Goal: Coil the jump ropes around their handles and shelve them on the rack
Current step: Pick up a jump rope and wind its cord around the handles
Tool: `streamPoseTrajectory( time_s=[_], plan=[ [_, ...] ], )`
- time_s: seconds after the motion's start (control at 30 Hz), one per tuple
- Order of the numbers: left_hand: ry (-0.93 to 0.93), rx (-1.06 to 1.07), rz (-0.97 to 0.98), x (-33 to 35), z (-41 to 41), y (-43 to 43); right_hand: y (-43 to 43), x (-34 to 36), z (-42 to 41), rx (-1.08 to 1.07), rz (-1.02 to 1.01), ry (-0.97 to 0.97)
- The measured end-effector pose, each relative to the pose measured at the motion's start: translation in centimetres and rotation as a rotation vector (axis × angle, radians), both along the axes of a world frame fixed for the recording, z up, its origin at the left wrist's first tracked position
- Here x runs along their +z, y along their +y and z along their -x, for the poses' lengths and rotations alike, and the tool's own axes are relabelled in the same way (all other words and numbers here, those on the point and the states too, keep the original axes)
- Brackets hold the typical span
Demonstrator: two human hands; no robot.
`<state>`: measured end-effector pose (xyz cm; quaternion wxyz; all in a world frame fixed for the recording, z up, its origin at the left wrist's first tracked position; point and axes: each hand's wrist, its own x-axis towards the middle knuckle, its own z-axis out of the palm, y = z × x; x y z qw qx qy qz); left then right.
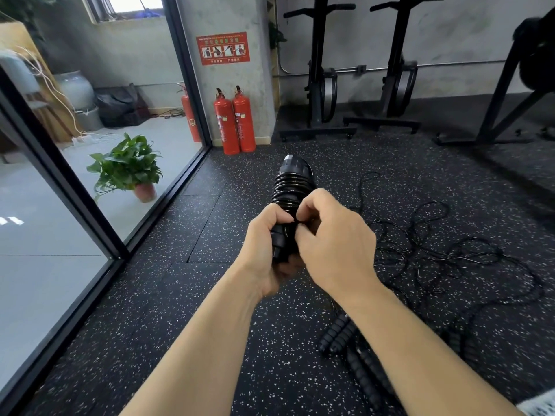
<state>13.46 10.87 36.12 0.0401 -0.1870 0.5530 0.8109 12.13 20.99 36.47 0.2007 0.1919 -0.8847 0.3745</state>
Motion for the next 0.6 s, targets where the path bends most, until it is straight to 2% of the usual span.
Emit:
streamPoseTrajectory(
  time_s=[0.1, 0.33, 0.4, 0.47, 0.6],
  plan=[
    [0.006, -0.032, 0.005, 0.1, 0.1, -0.1, 0.5, 0.3, 0.1, 0.039, 0.120, -0.119],
    [0.032, 0.005, 0.018, -0.4, 0.6, 0.9, 0.1, -0.9, -0.3, -0.090, 0.185, 0.024],
    [0.041, 0.008, 0.024, -0.5, 0.7, 1.1, 0.0, -1.0, -0.2, -0.104, 0.196, 0.008],
    [0.047, -0.014, 0.055, -0.5, 0.5, 0.9, 0.3, -0.8, 0.1, -0.065, 0.202, -0.066],
    [0.037, -0.027, 0.048, -0.4, 0.3, 0.2, 1.5, 0.0, 0.6, 0.145, 0.251, -0.253]
  ],
)
